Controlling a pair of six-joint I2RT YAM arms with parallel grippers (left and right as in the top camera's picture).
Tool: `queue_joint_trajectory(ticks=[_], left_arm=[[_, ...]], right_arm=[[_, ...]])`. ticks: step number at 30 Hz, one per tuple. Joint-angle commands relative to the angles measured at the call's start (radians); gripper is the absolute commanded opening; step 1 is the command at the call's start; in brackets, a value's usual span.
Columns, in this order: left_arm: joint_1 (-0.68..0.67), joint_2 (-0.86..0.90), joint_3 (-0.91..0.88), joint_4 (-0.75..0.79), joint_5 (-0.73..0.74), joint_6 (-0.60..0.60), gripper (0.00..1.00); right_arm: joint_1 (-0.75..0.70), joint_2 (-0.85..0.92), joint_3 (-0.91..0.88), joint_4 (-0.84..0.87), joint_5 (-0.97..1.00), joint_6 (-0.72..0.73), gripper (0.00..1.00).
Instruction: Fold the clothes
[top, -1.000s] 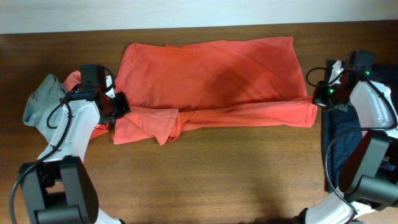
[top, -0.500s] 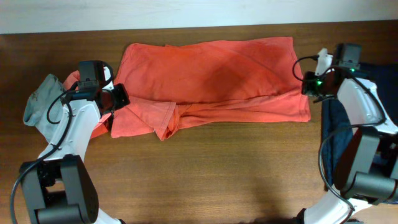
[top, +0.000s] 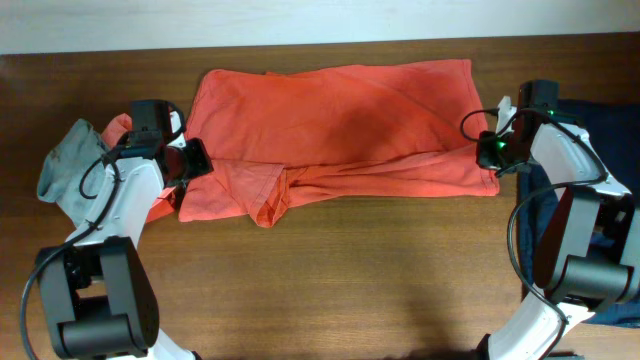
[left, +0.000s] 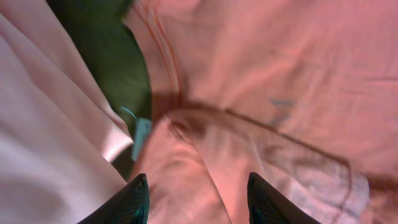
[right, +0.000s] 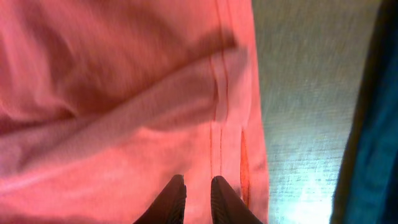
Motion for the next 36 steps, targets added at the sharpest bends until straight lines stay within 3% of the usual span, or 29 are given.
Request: queue_joint_trajectory(ticks=[1, 11, 17, 20, 21, 23, 27, 36], left_arm=[[-0.013, 0.000, 0.005, -0.056, 0.207, 0.005, 0.51], [-0.205, 0.027, 0.005, -0.261, 0.202, 0.016, 0.49], [-0.293, 0.036, 0.004, -0.322, -0.043, 0.016, 0.48], [-0.309, 0.039, 0.001, -0.322, -0.080, 0.016, 0.48], [-0.311, 0.042, -0.002, -0.320, -0.094, 0.015, 0.46], [-0.312, 0.053, -0.014, -0.299, -0.105, 0.016, 0.25], [-0.313, 0.084, -0.021, -0.283, -0.100, 0.016, 0.00], [-0.314, 0.055, 0.021, -0.275, -0.068, 0.020, 0.00]], right_arm=[[0.002, -0.016, 0.015, -0.040, 0.016, 0.003, 0.20], [0.003, -0.016, 0.013, -0.067, 0.015, -0.003, 0.21], [0.003, -0.016, 0.013, -0.066, 0.015, -0.003, 0.20], [0.002, -0.016, 0.013, -0.067, 0.015, -0.003, 0.21], [0.002, -0.016, 0.013, -0.067, 0.015, -0.003, 0.21], [0.003, -0.016, 0.013, -0.067, 0.015, -0.003, 0.20], [0.003, -0.016, 0.013, -0.068, 0.015, -0.003, 0.20], [0.002, -0.016, 0.013, -0.067, 0.015, -0.003, 0.20]])
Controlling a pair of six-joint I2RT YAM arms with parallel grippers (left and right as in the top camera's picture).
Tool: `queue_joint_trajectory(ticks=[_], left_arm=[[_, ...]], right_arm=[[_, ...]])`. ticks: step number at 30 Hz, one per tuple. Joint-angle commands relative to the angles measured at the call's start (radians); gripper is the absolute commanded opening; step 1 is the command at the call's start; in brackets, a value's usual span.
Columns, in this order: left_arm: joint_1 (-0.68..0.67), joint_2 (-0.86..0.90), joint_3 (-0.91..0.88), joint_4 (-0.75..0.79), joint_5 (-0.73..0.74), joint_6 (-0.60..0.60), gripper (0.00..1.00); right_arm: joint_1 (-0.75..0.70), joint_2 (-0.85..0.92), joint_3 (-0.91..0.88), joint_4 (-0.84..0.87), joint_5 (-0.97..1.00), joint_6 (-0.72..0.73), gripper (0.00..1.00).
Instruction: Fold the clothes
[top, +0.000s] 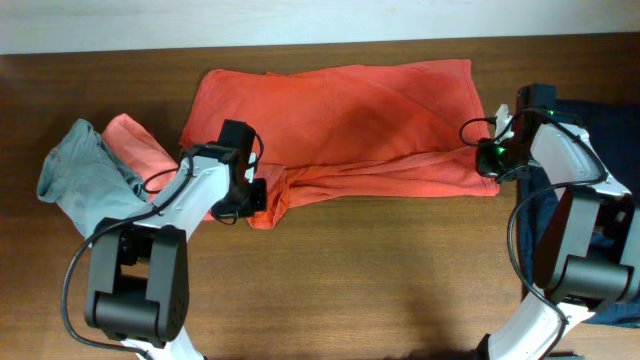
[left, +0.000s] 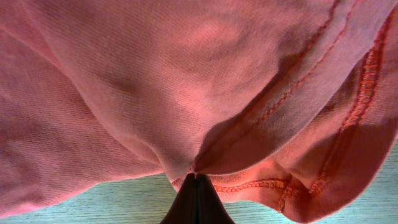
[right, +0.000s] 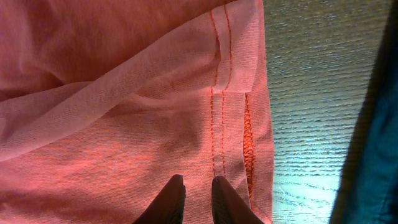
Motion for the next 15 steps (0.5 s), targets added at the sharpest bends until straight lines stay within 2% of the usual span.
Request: queue_joint_trajectory(ticks=[1, 7, 11, 15], left_arm=[[-0.005, -0.035, 0.032, 0.005, 0.010, 0.009, 0.00], [0.011, -0.118, 0.134, 0.113, -0.008, 0.008, 0.00], [0.057, -0.127, 0.178, 0.330, -0.156, -0.026, 0.00], [0.115, -0.091, 0.178, 0.379, -0.257, -0.149, 0.02]], right_arm=[[0.002, -0.016, 0.013, -0.001, 0.012, 0.000, 0.21], [0.002, -0.016, 0.013, -0.001, 0.012, 0.000, 0.20], [0.002, -0.016, 0.013, -0.002, 0.012, 0.000, 0.21], [0.002, -0.016, 0.013, -0.004, 0.012, 0.000, 0.21]])
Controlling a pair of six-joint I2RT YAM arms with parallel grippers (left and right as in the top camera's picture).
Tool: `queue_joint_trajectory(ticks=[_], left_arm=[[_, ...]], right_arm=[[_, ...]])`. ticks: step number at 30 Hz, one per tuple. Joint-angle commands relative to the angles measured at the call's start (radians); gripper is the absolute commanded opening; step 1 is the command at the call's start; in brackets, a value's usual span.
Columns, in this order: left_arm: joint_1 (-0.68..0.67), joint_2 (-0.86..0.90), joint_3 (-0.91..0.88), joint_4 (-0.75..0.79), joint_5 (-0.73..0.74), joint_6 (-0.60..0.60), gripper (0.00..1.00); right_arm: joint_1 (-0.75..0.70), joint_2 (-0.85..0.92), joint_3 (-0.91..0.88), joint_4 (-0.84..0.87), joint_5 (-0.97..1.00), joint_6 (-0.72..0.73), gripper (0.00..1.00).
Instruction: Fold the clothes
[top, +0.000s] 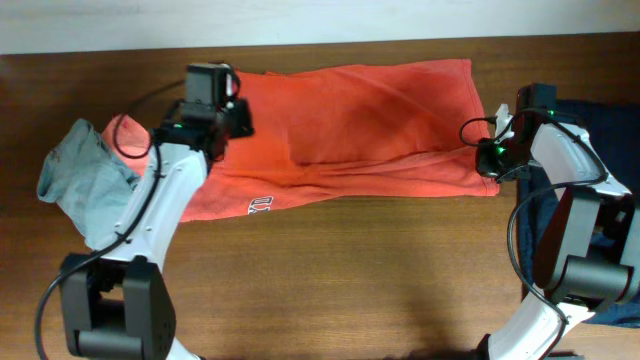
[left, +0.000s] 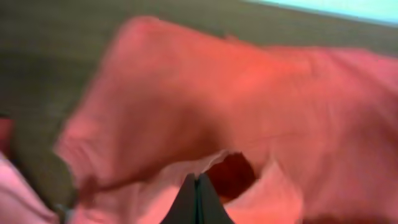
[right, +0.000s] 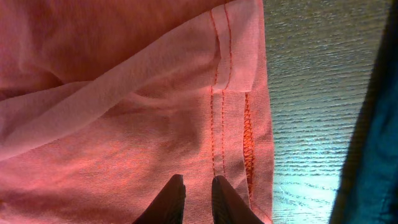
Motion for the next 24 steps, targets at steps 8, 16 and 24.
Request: queue_joint_trajectory(ticks=[8, 16, 24], left_arm=[[0.066, 0.065, 0.000, -0.211, -0.012, -0.100, 0.39], [0.065, 0.071, -0.079, -0.373, -0.077, -0.085, 0.38], [0.065, 0.142, -0.183, -0.236, -0.076, -0.046, 0.39]], right_arm=[[0.002, -0.016, 0.013, -0.005, 0.011, 0.001, 0.21], [-0.002, -0.016, 0.013, -0.006, 0.015, 0.001, 0.34], [-0.080, -0.016, 0.013, -0.030, 0.006, 0.005, 0.47]])
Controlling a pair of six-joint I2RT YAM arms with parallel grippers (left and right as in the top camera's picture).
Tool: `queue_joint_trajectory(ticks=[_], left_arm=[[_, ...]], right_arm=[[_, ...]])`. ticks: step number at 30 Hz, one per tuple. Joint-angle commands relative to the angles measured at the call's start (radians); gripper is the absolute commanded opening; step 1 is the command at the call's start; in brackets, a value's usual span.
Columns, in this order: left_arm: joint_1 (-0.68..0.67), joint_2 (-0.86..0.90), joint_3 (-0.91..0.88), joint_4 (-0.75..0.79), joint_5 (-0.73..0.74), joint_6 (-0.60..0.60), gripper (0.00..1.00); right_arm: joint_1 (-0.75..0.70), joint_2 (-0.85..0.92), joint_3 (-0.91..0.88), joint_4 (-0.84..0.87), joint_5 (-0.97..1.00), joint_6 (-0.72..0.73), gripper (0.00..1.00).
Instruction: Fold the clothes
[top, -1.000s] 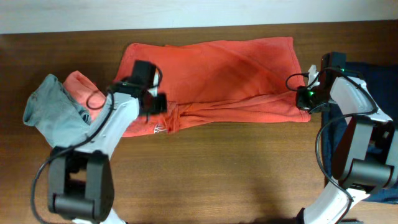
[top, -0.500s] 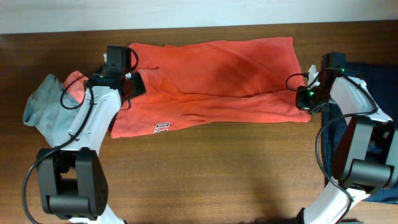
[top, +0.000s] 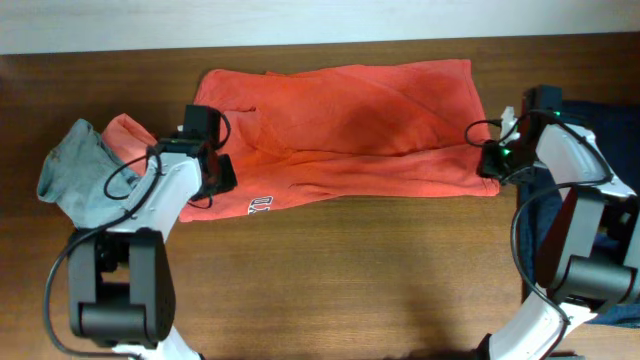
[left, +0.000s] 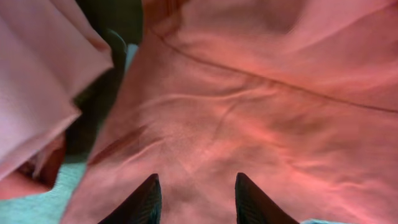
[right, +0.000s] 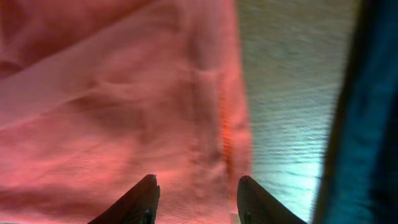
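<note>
An orange-red garment (top: 340, 130) lies spread across the back of the table, with a small white print (top: 262, 205) near its front left edge. My left gripper (top: 215, 172) hovers over the garment's left end. In the left wrist view it (left: 196, 202) is open, with only smooth cloth (left: 249, 124) below the fingers. My right gripper (top: 492, 160) is at the garment's right edge. In the right wrist view it (right: 196, 202) is open above the right hem (right: 227, 124), holding nothing.
A grey garment (top: 75, 170) and a pink one (top: 130, 135) are heaped at the left, under the left arm. A dark blue garment (top: 610, 130) lies at the right edge beside the right arm. The wooden table (top: 350, 280) shows bare in front.
The left gripper was shut on cloth at the garment's back left corner; now it is open, lower down over the left end. The right gripper's close-set fingers on the right hem have opened.
At first the garment's front left part was bunched in a fold, with the left gripper open beside it and the right pinching the right hem. The left gripper then shut on that fold, and later held cloth at the back left. The left part now lies flat, both grippers open.
</note>
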Motion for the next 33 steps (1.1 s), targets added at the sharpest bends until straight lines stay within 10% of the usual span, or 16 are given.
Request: queue_joint_trajectory(ticks=[1, 20, 25, 28, 33], left_arm=[[-0.001, 0.072, -0.021, 0.023, -0.016, 0.040, 0.40], [-0.001, 0.170, -0.021, 0.058, 0.023, 0.050, 0.54], [-0.001, 0.170, -0.021, 0.058, 0.026, 0.050, 0.60], [-0.001, 0.170, -0.021, 0.056, 0.027, 0.050, 0.62], [-0.001, 0.180, -0.021, 0.055, 0.056, 0.063, 0.61]], right_arm=[[-0.053, -0.016, 0.013, -0.009, -0.007, 0.004, 0.47], [-0.045, 0.054, 0.013, 0.017, -0.149, -0.045, 0.53], [-0.031, 0.099, 0.010, 0.014, -0.149, -0.045, 0.38], [-0.021, 0.115, 0.008, 0.010, -0.148, -0.045, 0.10], [-0.023, 0.115, 0.008, -0.007, -0.117, -0.045, 0.04]])
